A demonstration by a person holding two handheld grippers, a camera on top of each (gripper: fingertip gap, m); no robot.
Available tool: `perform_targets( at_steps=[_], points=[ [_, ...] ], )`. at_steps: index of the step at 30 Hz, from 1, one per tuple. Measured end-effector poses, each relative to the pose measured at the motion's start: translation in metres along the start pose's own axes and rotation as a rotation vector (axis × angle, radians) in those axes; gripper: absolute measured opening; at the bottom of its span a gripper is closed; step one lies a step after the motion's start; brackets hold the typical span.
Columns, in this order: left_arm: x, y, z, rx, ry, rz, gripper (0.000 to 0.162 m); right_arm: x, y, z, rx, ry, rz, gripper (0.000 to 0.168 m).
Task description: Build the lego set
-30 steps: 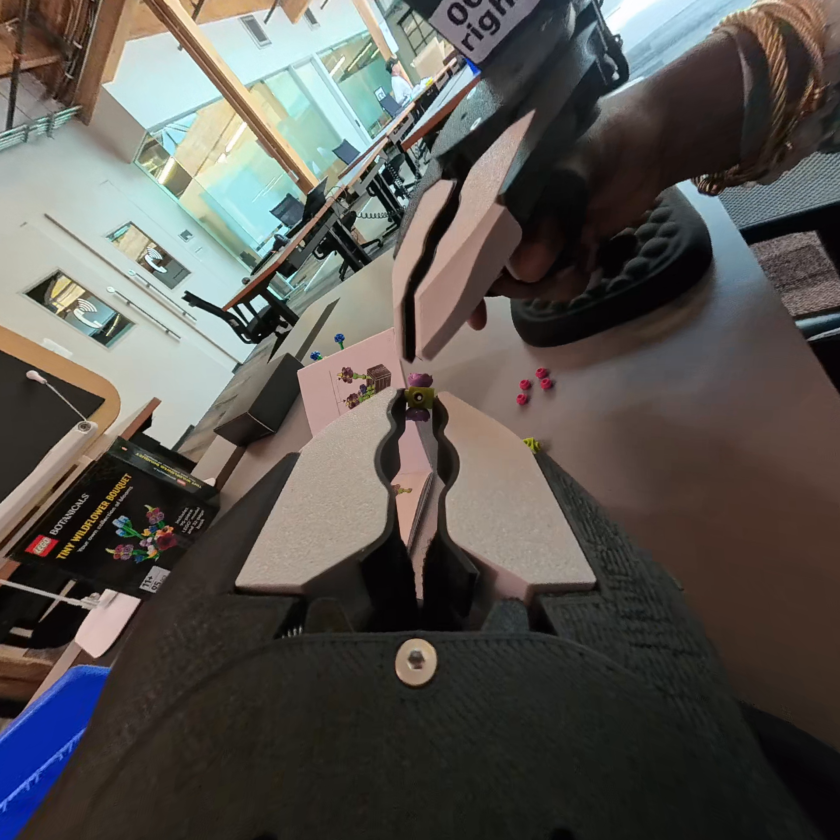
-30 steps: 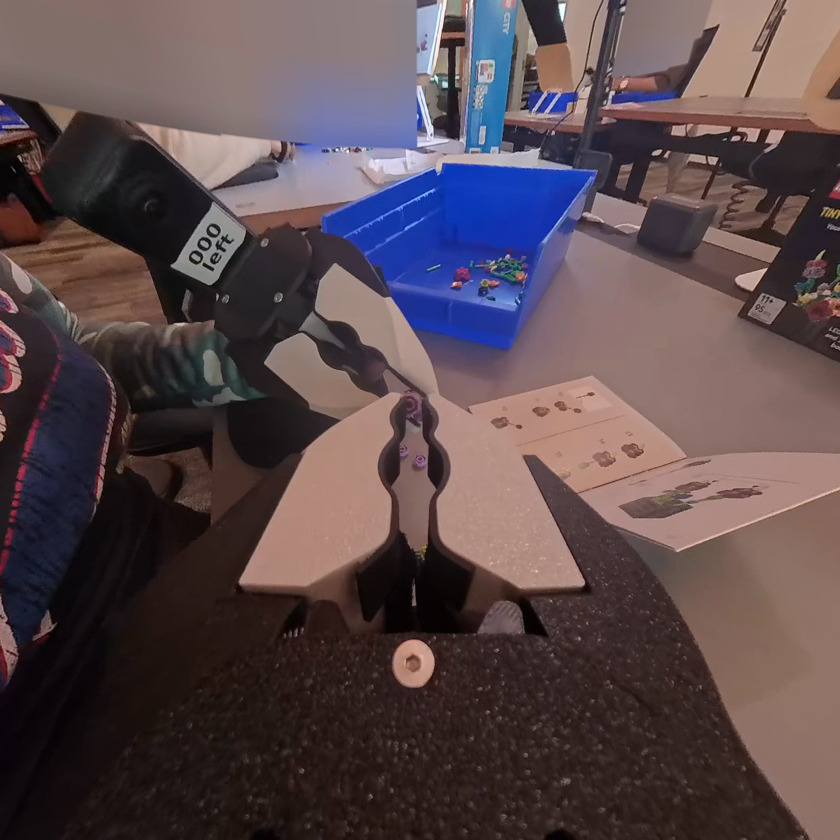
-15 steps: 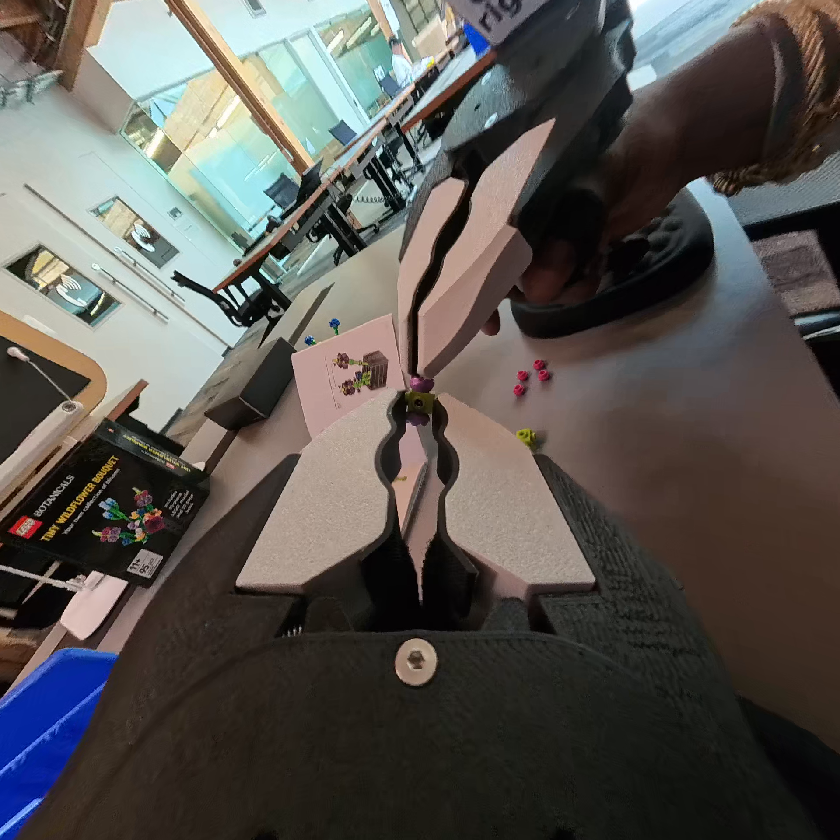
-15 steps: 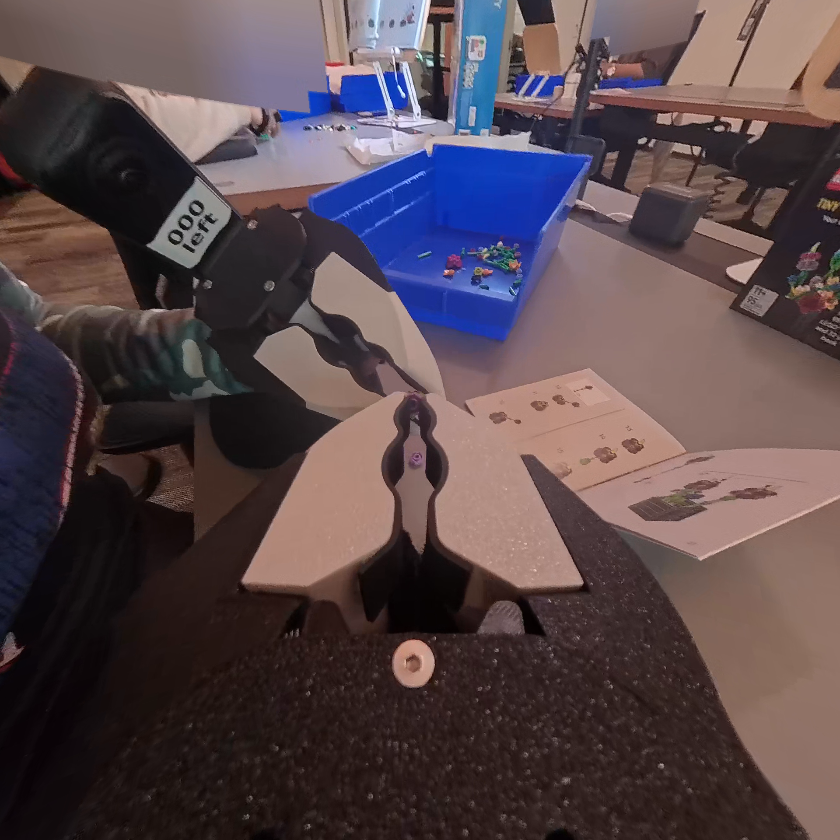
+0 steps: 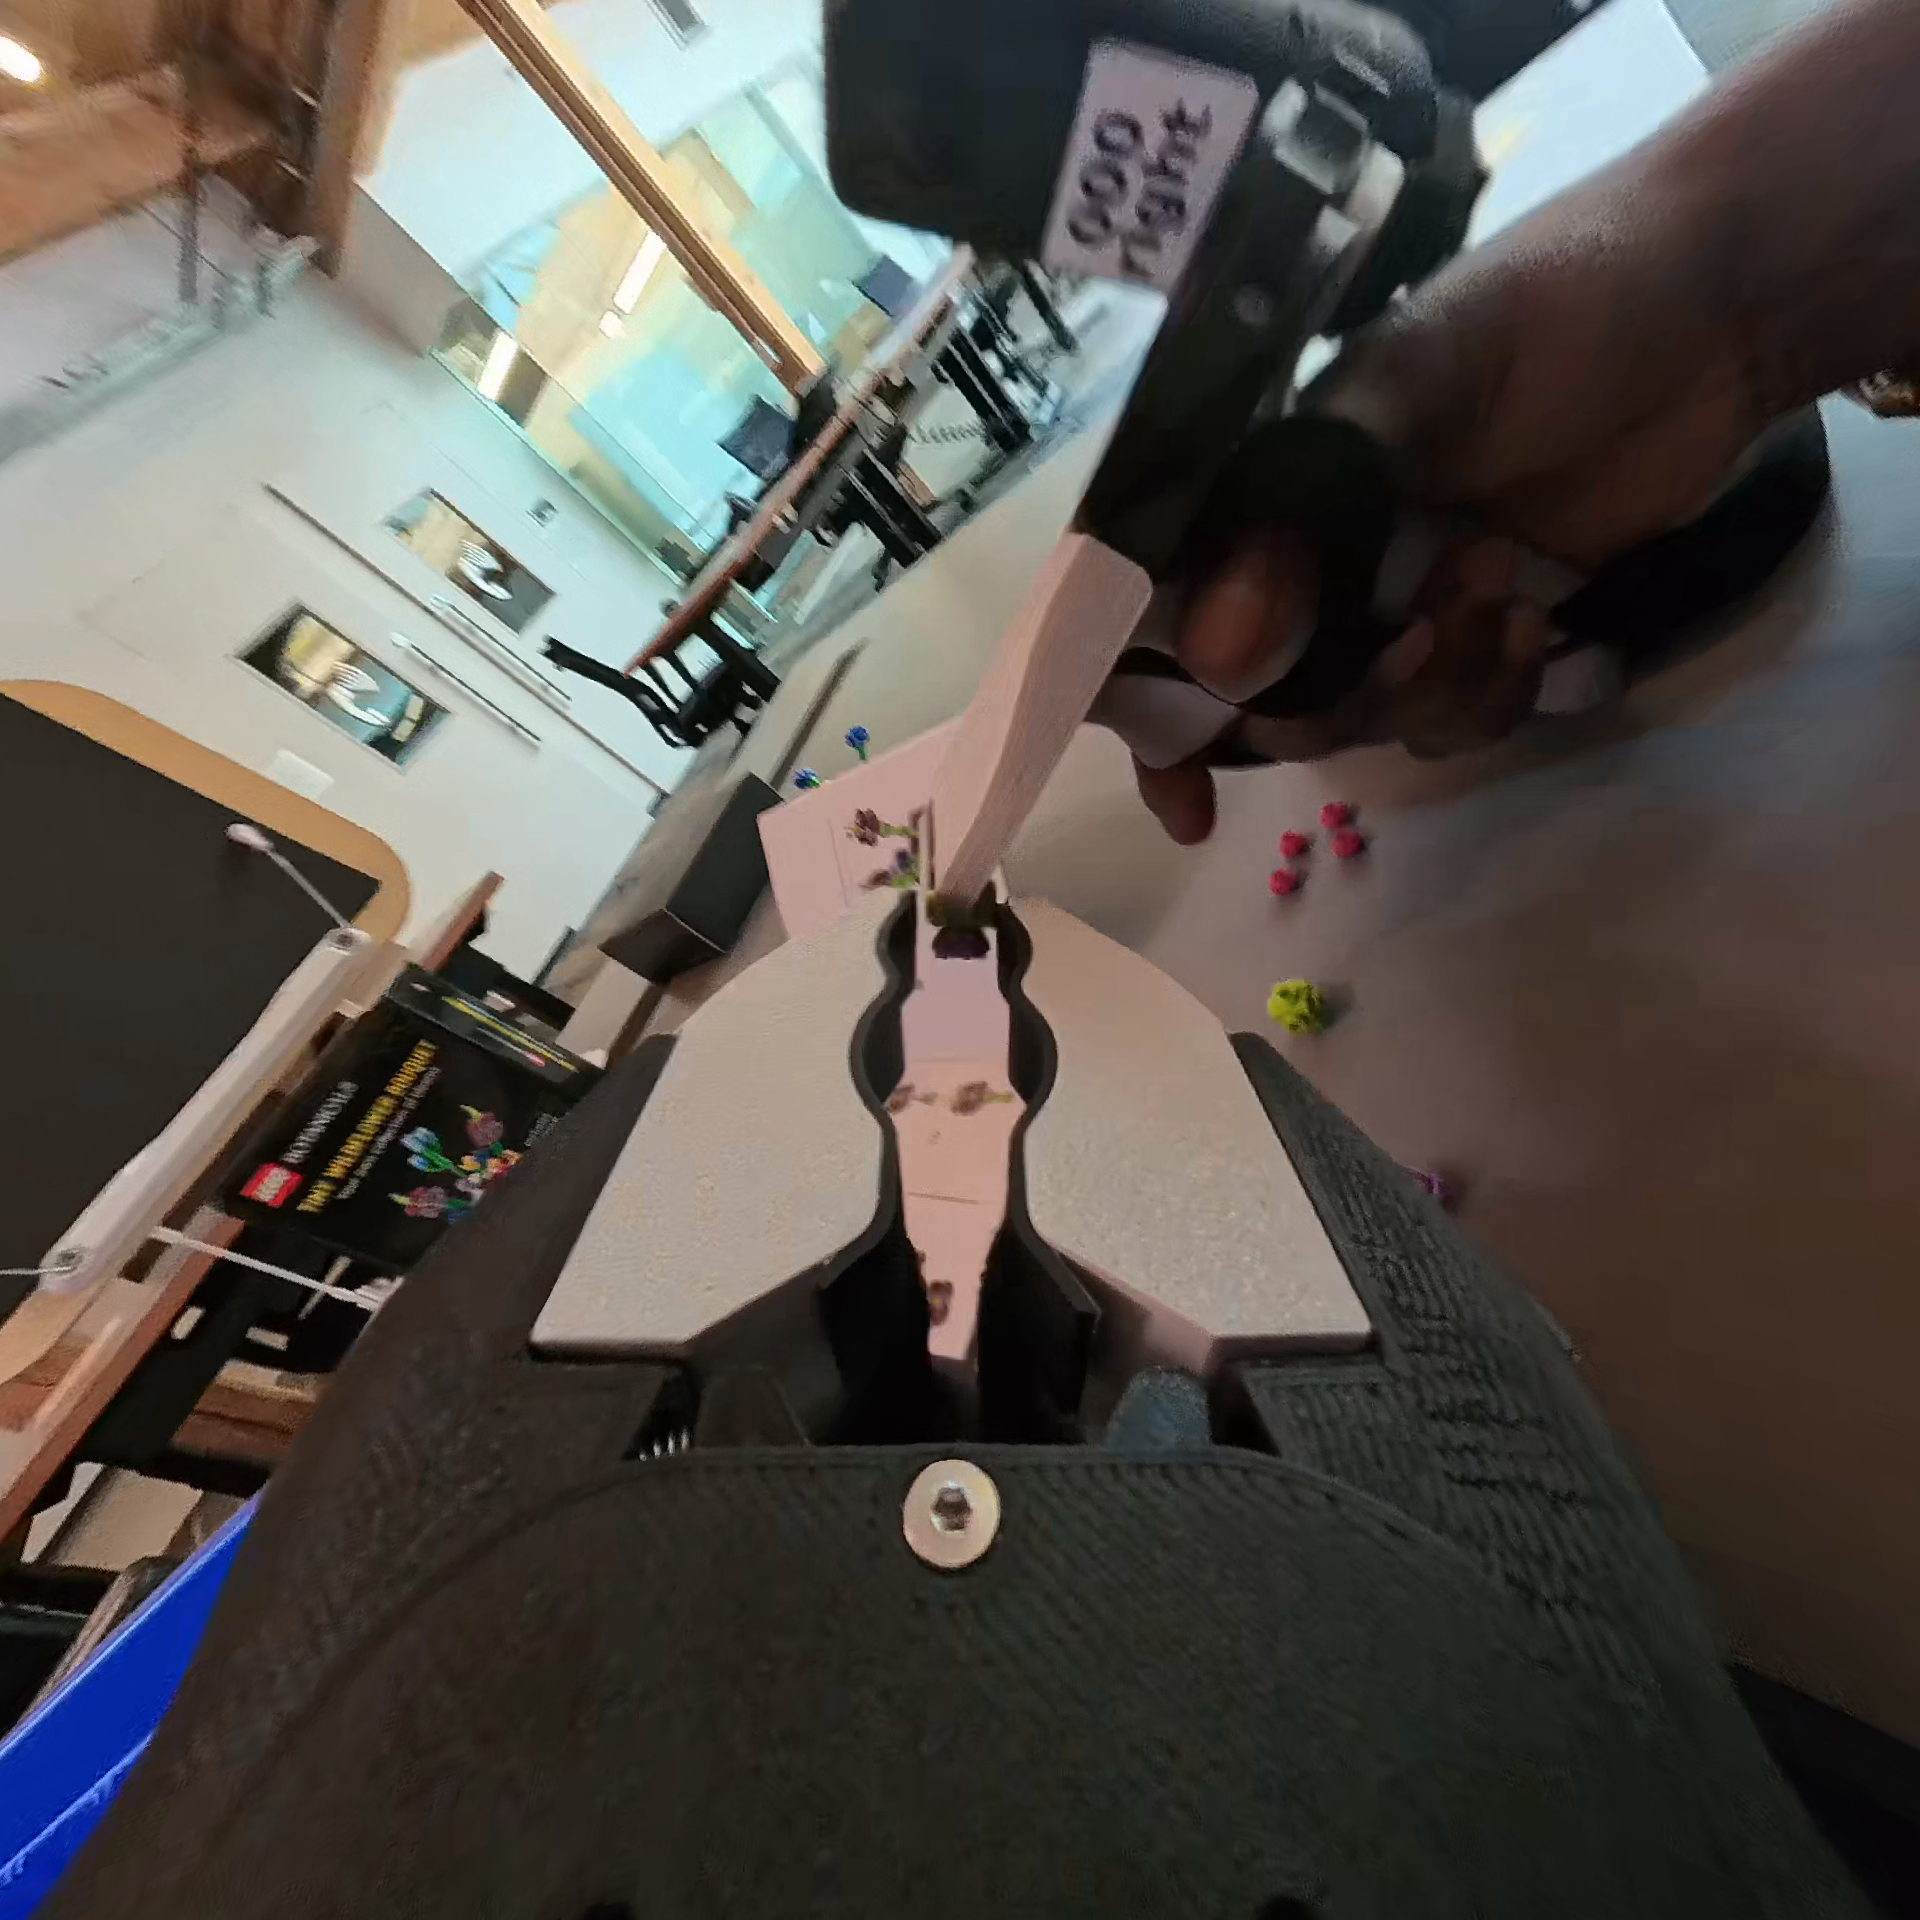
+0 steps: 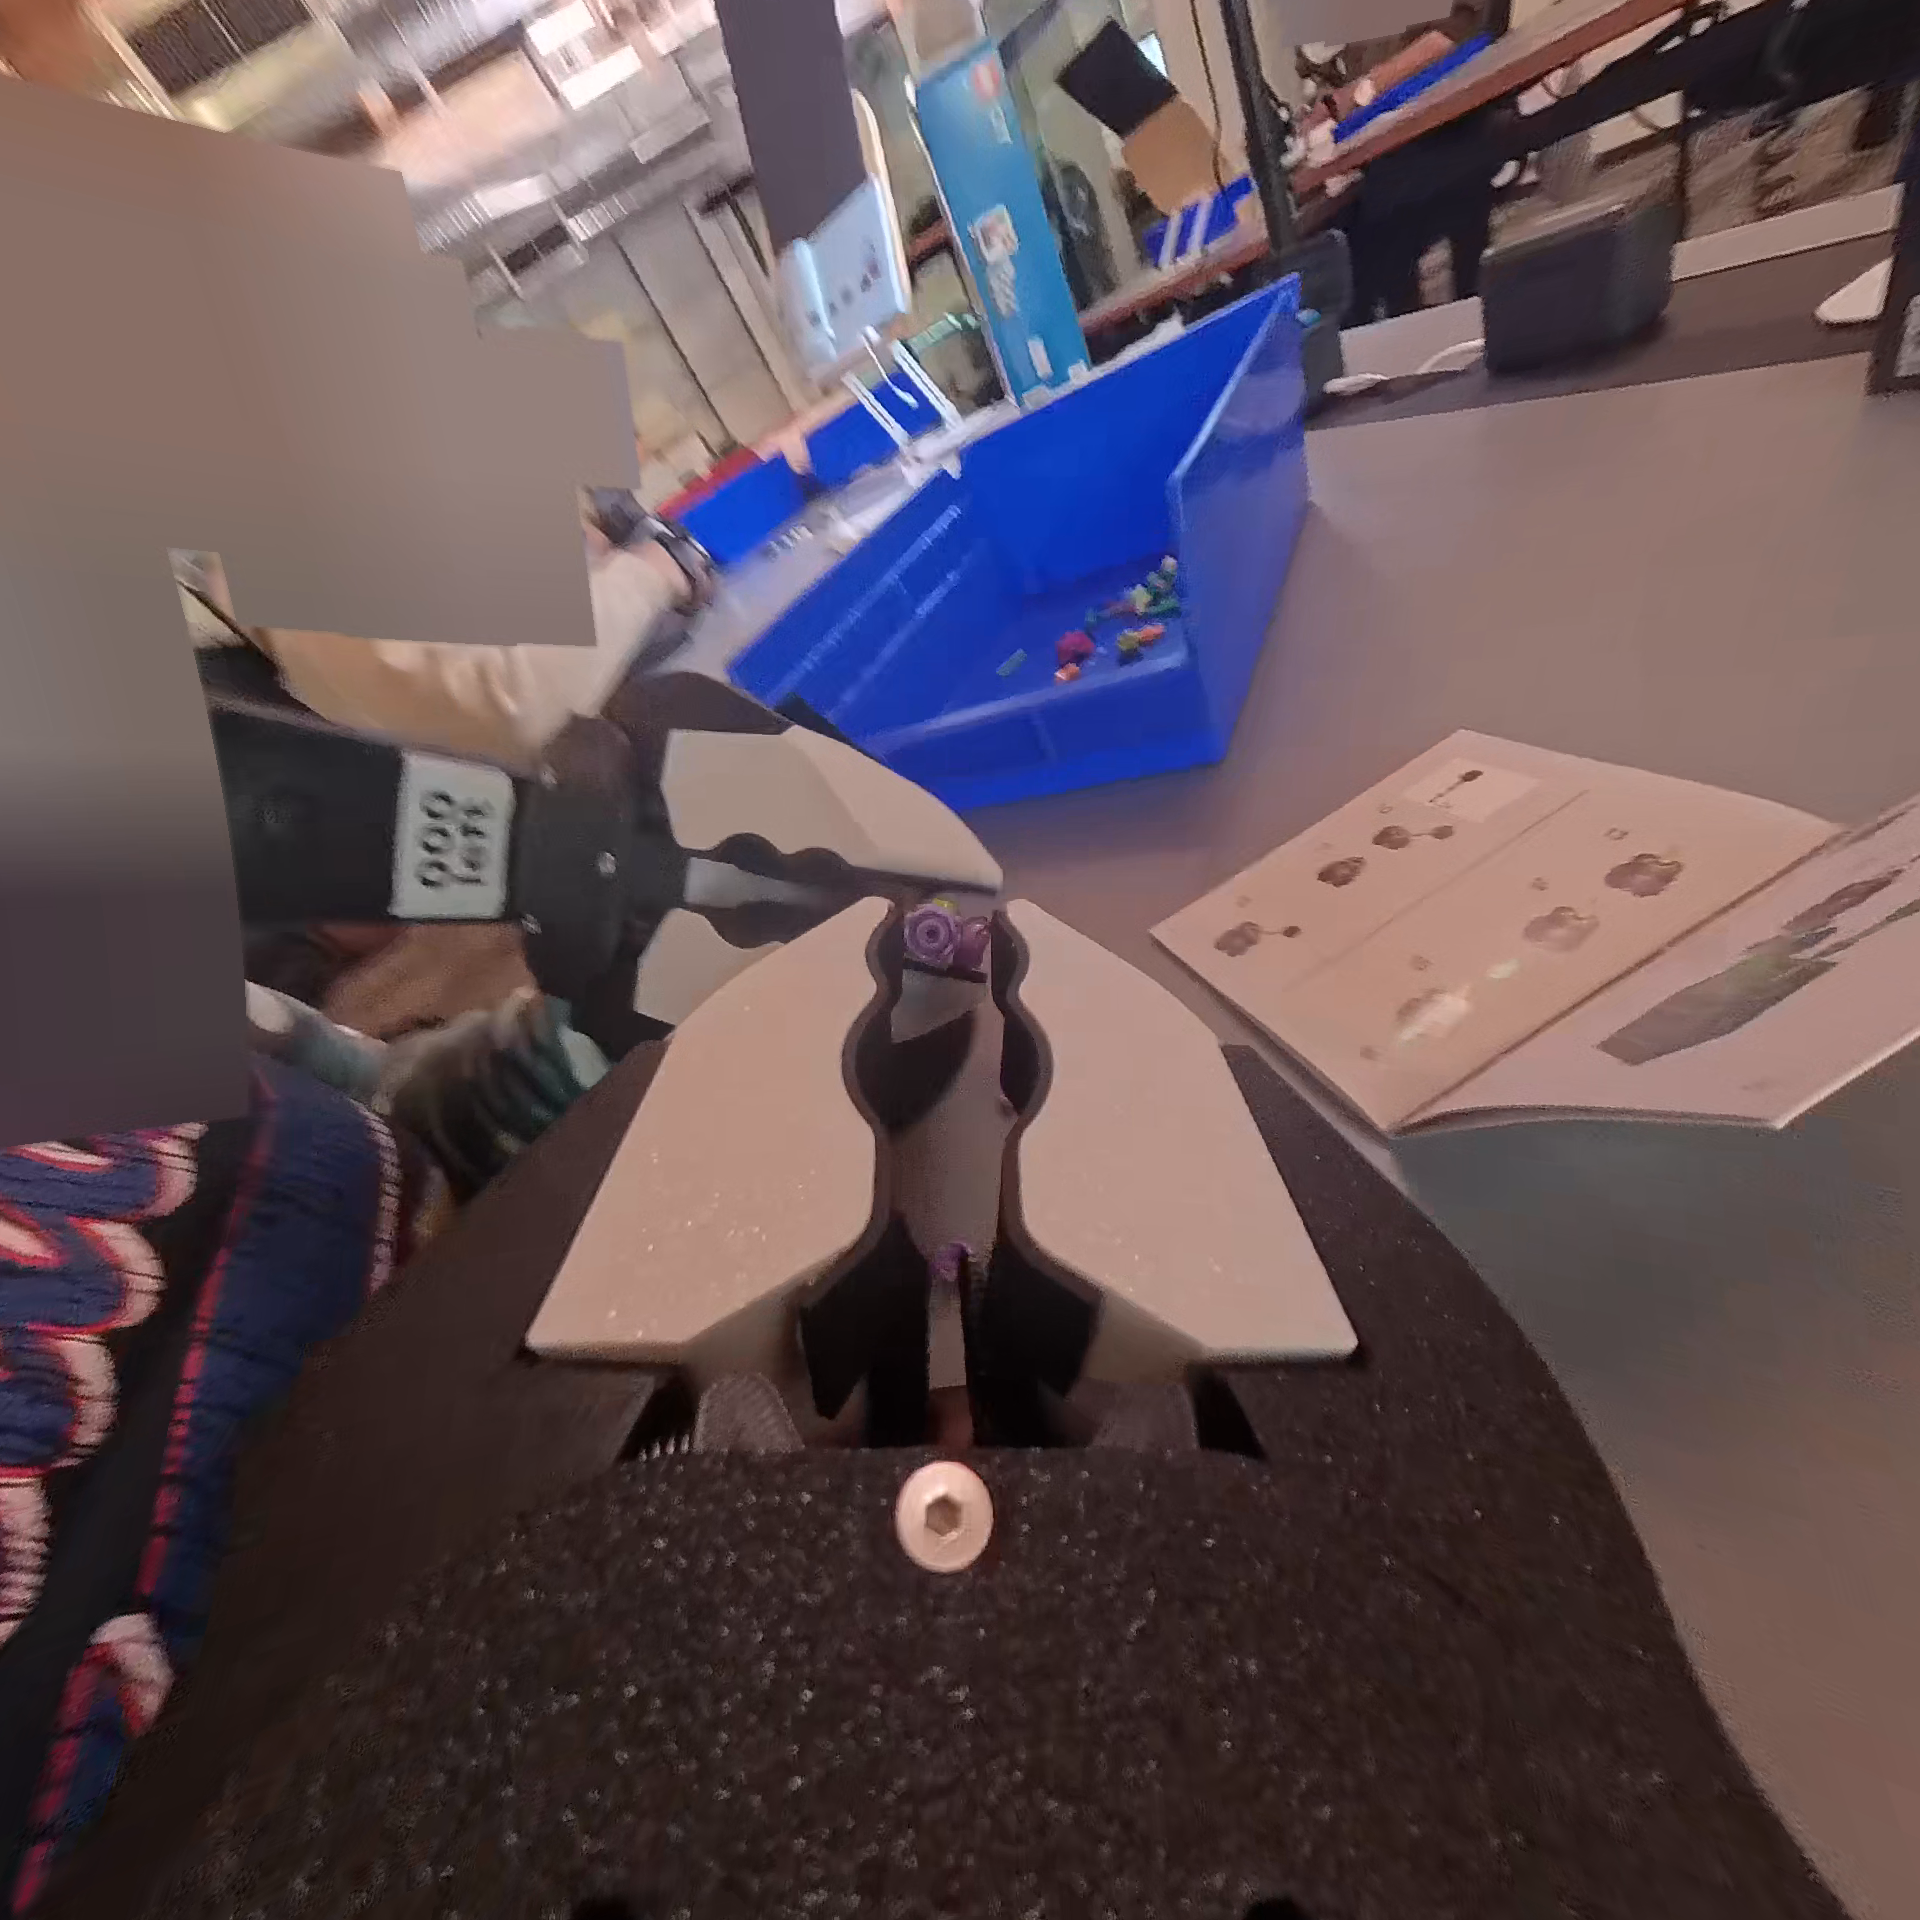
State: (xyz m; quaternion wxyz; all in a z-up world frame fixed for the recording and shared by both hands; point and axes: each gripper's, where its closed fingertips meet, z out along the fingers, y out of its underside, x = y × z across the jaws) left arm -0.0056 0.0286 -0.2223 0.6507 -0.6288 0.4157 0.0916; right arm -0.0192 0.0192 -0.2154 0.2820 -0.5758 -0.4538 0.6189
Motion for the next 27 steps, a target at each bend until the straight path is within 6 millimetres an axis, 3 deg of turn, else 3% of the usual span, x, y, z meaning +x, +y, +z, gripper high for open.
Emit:
perform_targets(
  at_steps=[3,8,16,19,21,22,24,27],
  points=[
    [-0.012,-0.012,-0.004,0.095,-0.068,-0.028,0.032,-0.011,-0.014,-0.005,0.112,-0.165,0.213,0.016],
    [-0.018,-0.032,-0.015,0.256,-0.053,-0.137,0.030,-0.027,-0.025,-0.009,0.222,-0.442,0.536,0.016],
    [-0.011,-0.036,-0.016,0.267,-0.018,-0.101,0.013,-0.032,-0.020,-0.004,0.196,-0.486,0.574,0.015],
    [-0.012,-0.031,-0.015,0.230,0.001,-0.121,0.012,-0.029,-0.017,-0.005,0.156,-0.433,0.460,0.020],
    [-0.025,-0.015,-0.015,0.145,-0.059,-0.117,0.012,-0.023,-0.012,-0.007,0.081,-0.325,0.261,0.032],
    [-0.032,-0.006,-0.015,0.094,-0.081,-0.131,0.013,-0.021,-0.005,-0.008,0.007,-0.260,0.124,0.028],
    [-0.042,0.009,-0.016,0.023,-0.118,-0.171,0.013,-0.018,0.022,-0.010,-0.223,-0.156,-0.140,0.019],
    [-0.048,0.012,-0.018,0.015,-0.143,-0.189,0.013,-0.009,0.068,-0.014,-0.591,-0.058,-0.414,0.019]
  ],
)
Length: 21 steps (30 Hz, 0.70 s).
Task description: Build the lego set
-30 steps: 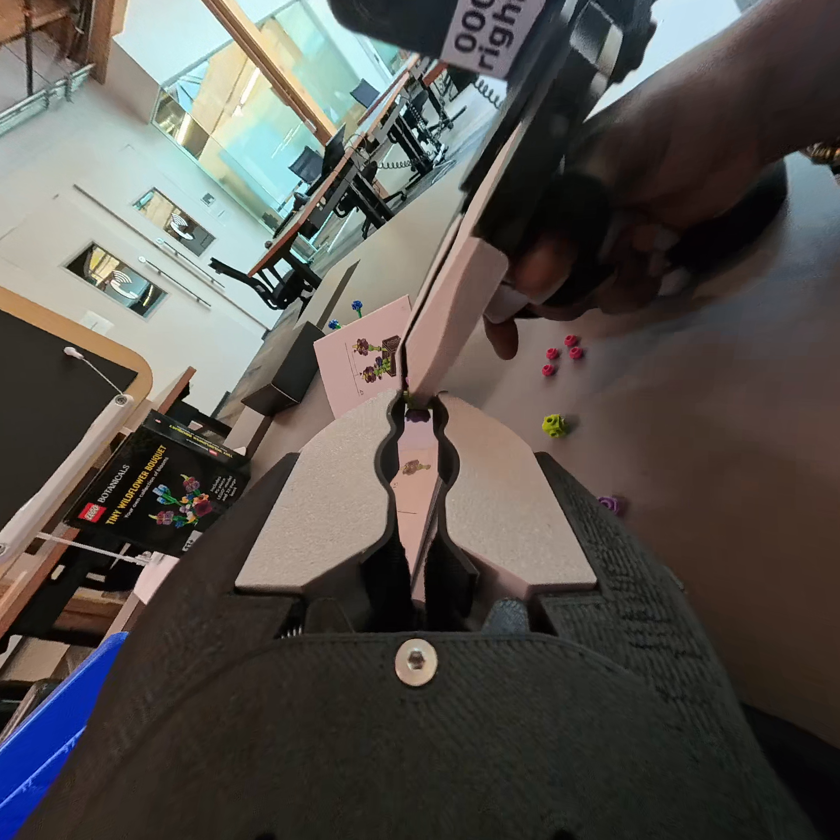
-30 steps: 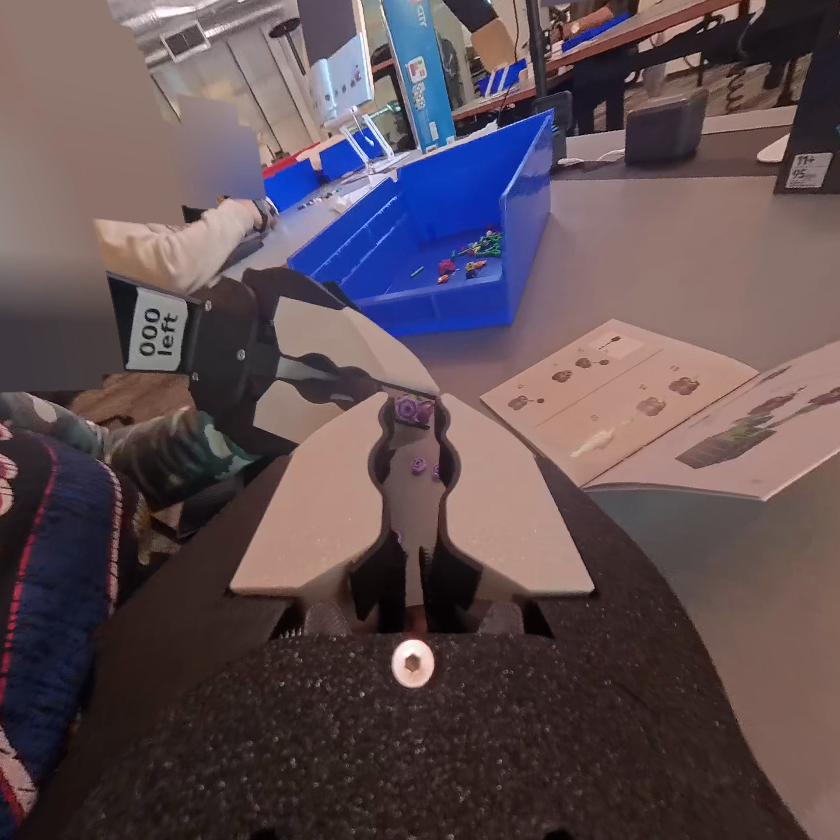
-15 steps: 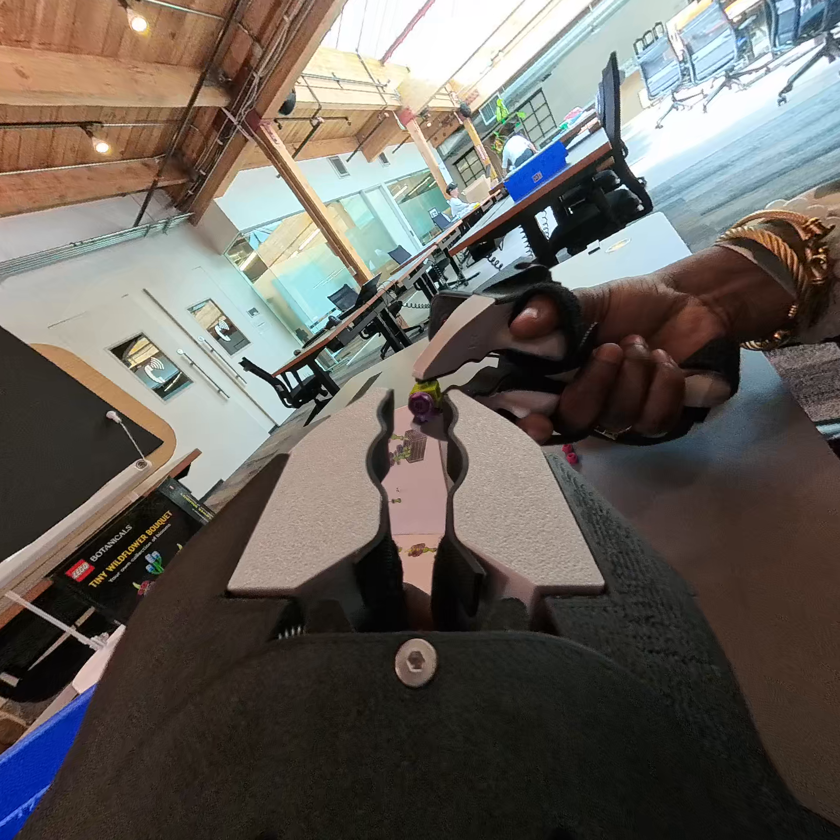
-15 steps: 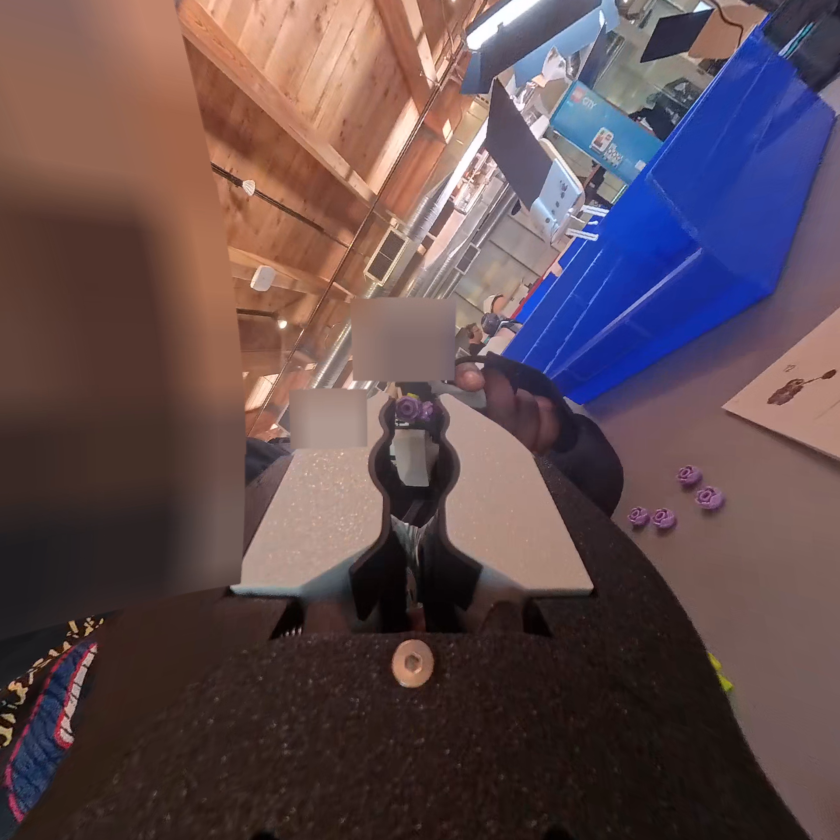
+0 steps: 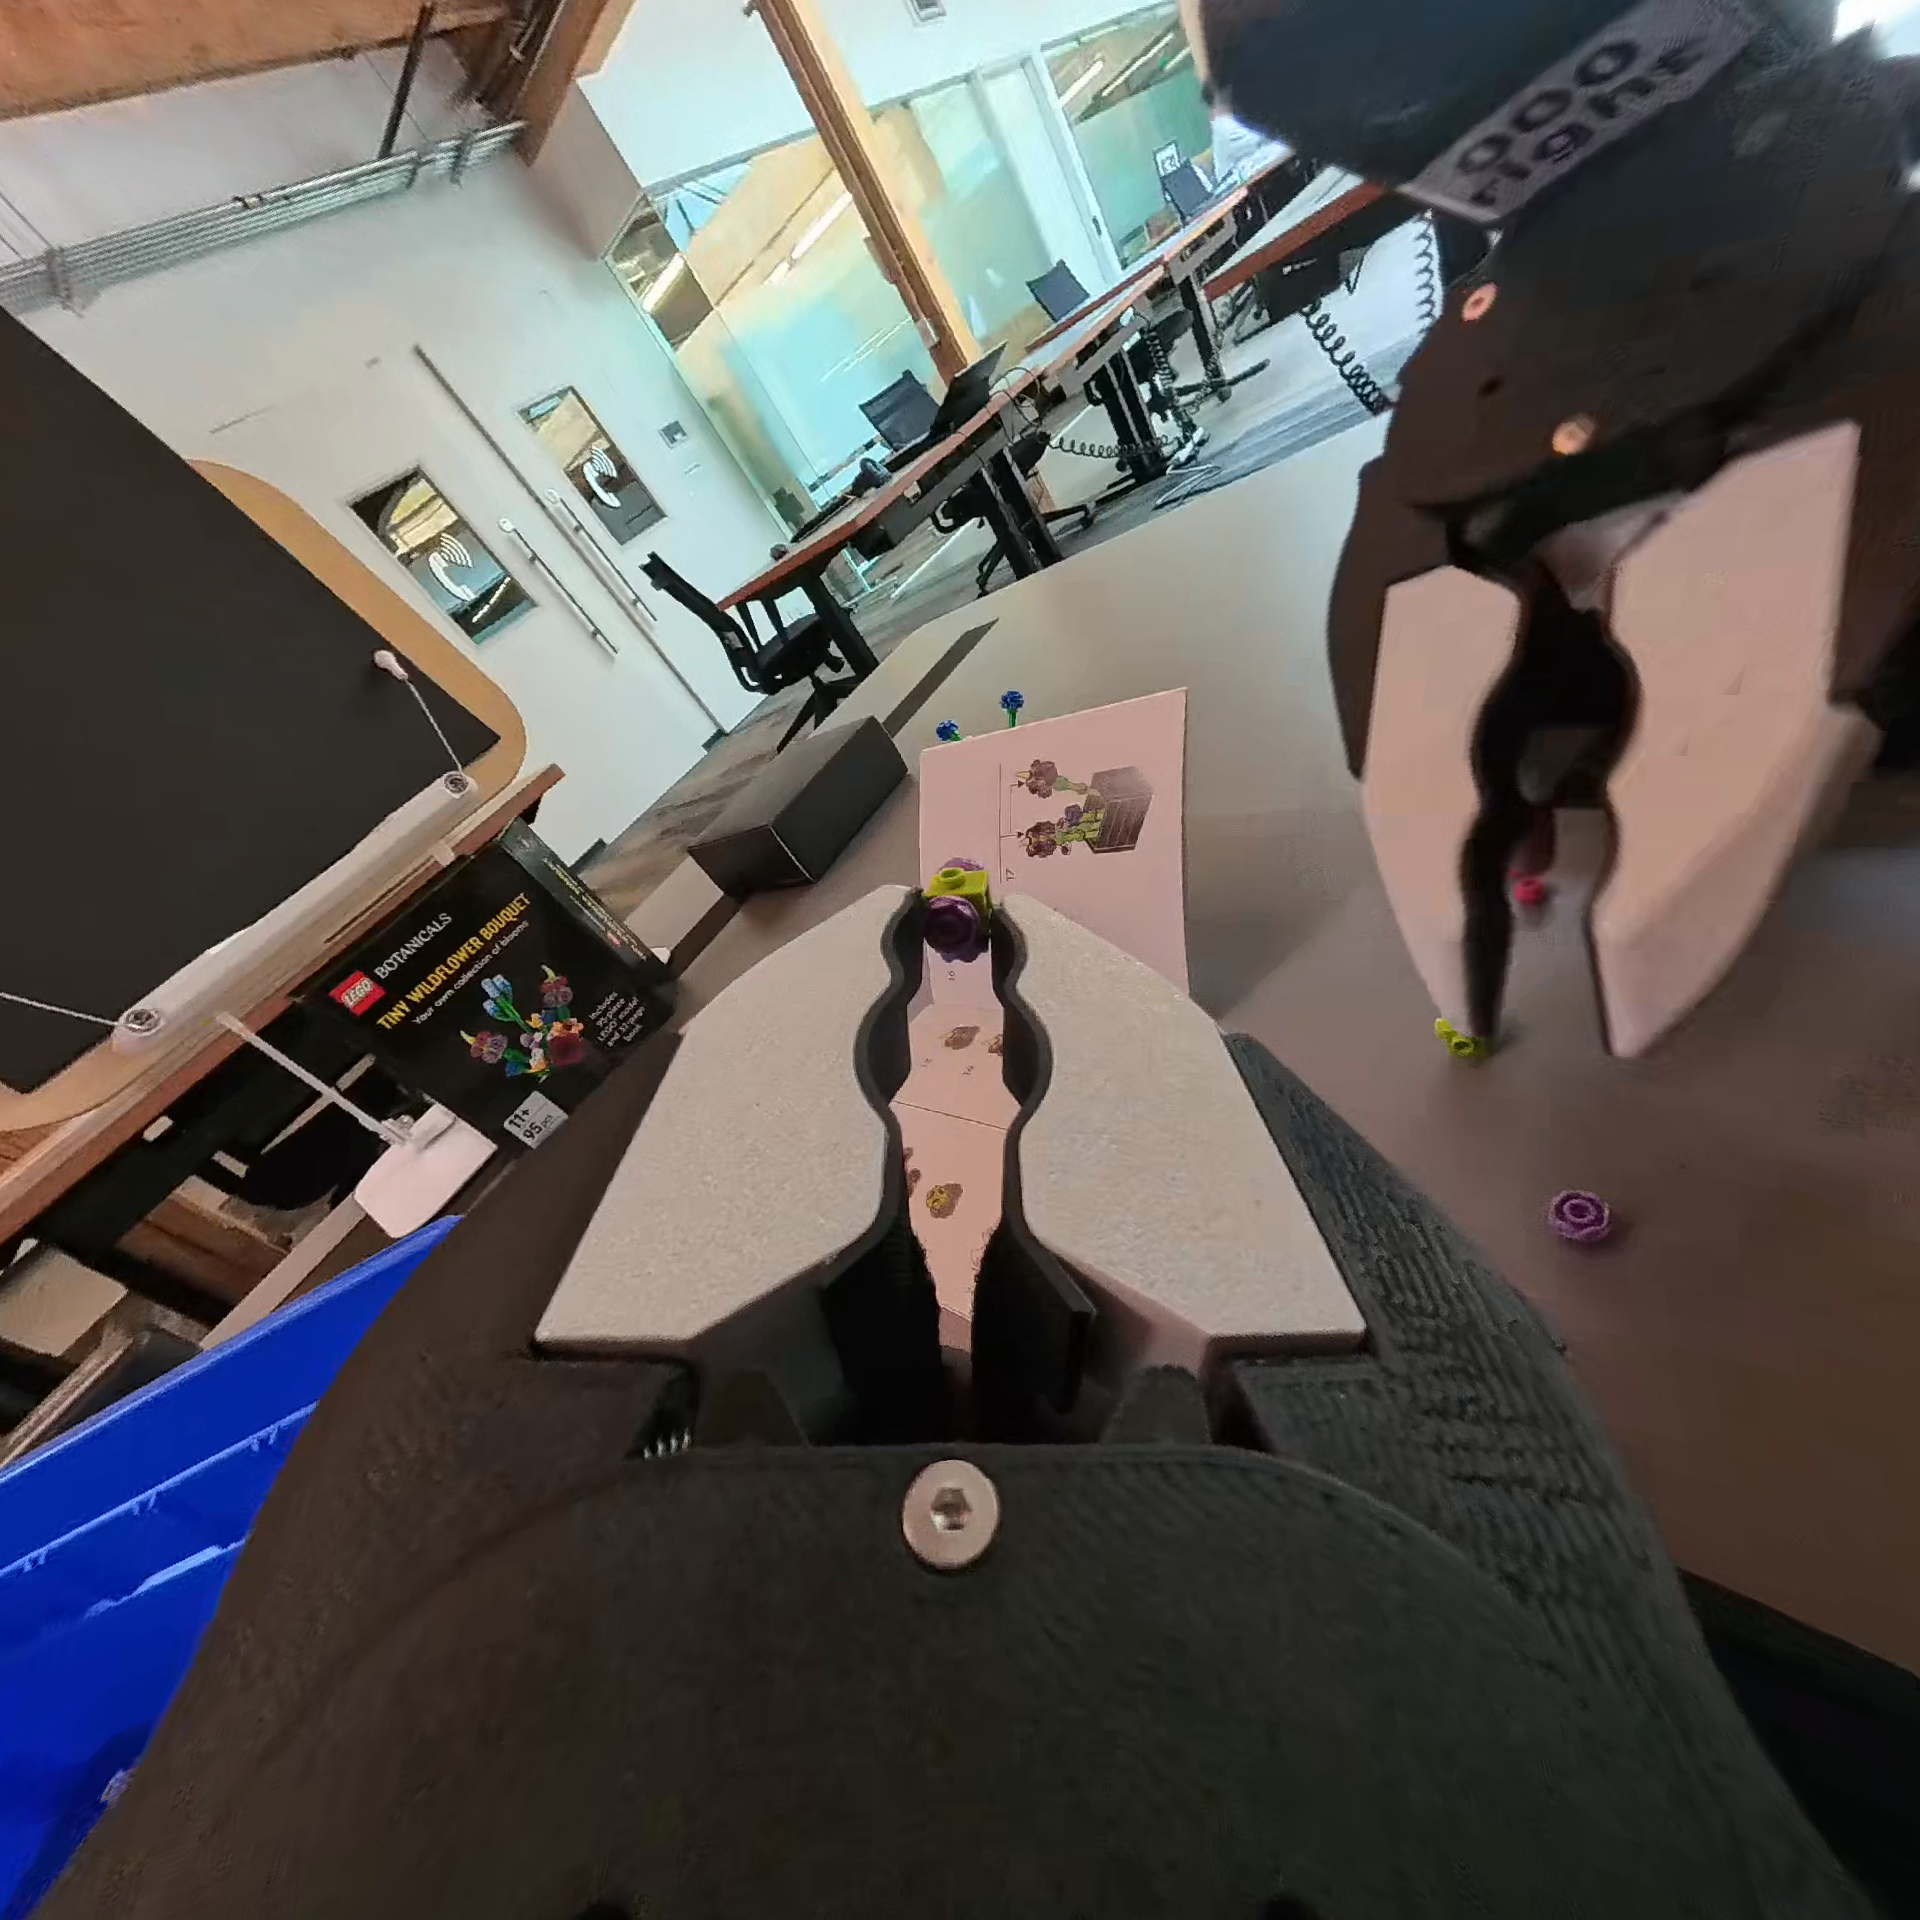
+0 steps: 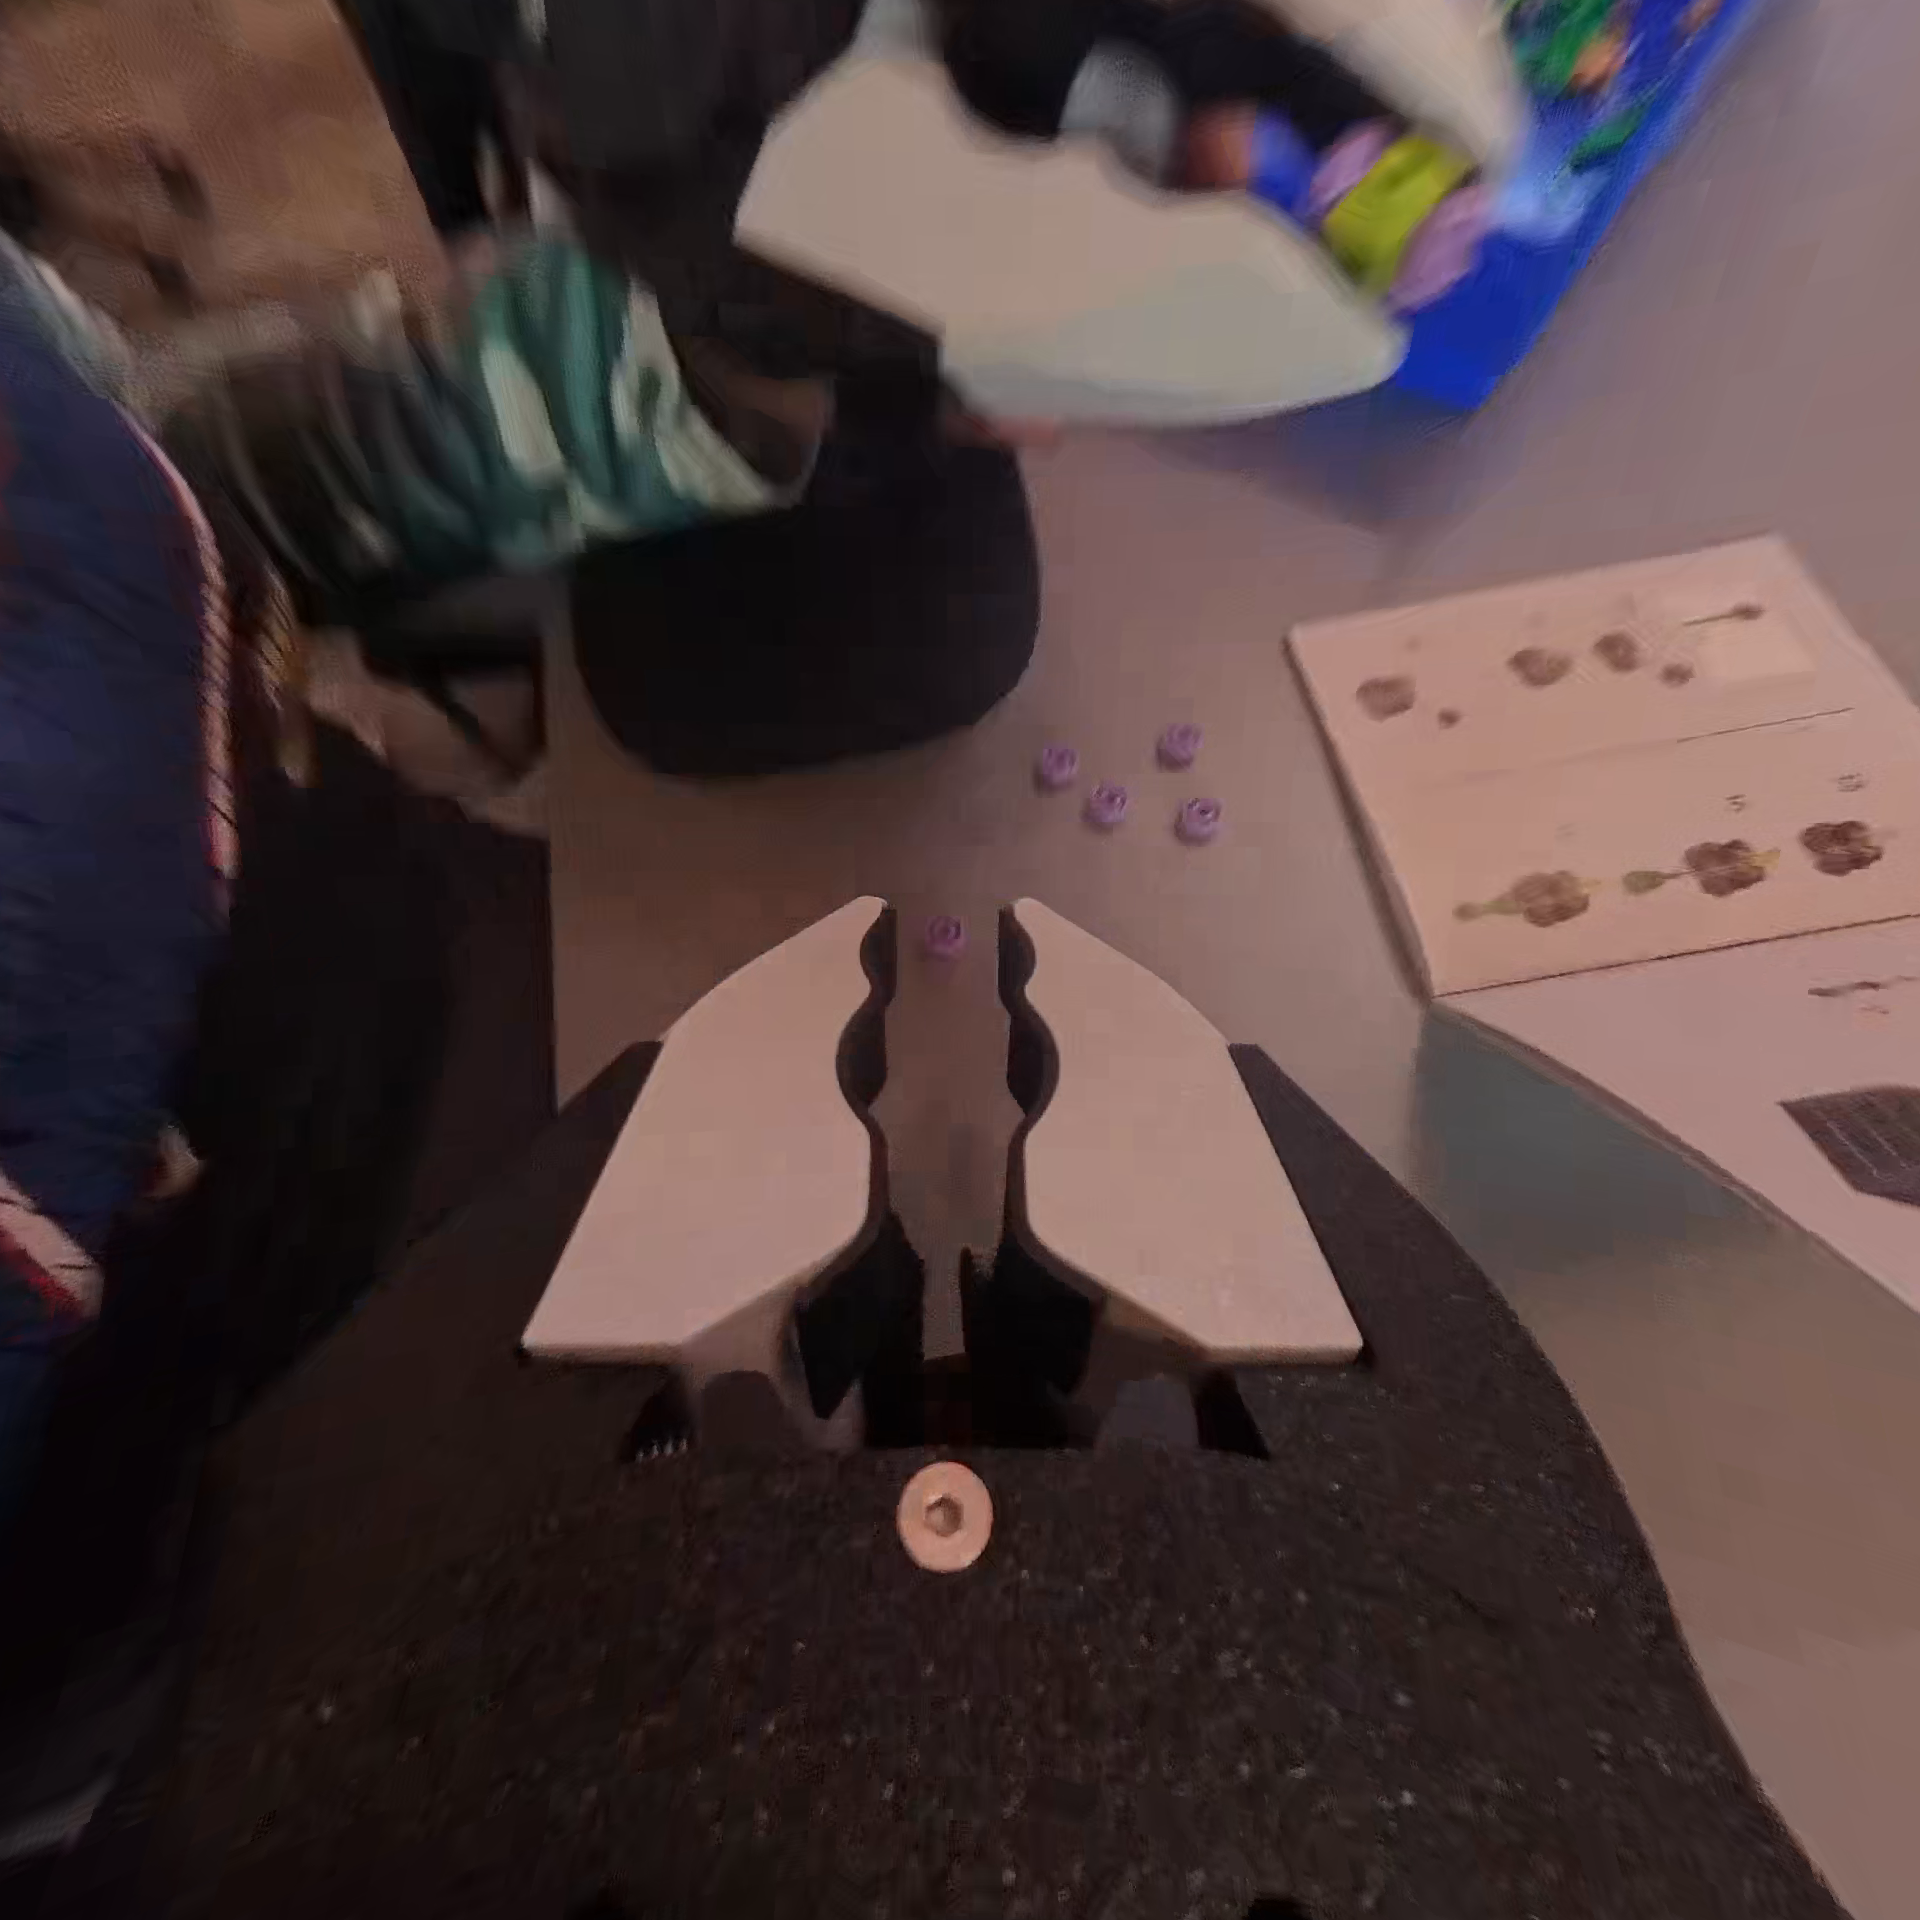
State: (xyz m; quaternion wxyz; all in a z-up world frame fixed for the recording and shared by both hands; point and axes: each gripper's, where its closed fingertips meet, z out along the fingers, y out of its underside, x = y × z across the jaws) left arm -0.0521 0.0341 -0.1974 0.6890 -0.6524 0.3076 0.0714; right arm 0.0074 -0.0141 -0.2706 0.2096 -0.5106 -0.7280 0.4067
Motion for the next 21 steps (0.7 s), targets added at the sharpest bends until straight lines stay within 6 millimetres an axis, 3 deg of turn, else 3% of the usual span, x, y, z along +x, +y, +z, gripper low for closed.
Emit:
perform_targets(
  at_steps=[2,8,17,19,21],
  points=[
    [0.001,0.002,0.001,-0.010,0.005,-0.005,0.013,-0.005,0.008,0.009,-0.099,0.003,-0.050,0.019],
    [0.004,0.003,0.002,-0.017,0.017,-0.009,0.012,-0.002,0.017,0.025,-0.186,0.027,-0.069,0.019],
    [0.006,0.004,0.003,-0.020,0.031,-0.015,0.013,-0.001,0.023,0.030,-0.218,0.047,-0.087,0.010],
    [0.008,0.004,0.004,-0.025,0.041,-0.020,0.012,0.001,0.015,0.026,-0.150,0.052,-0.061,0.010],
    [0.011,0.005,0.005,-0.031,0.055,-0.027,0.013,0.007,-0.008,0.012,0.019,0.065,0.009,0.010]
  ],
)
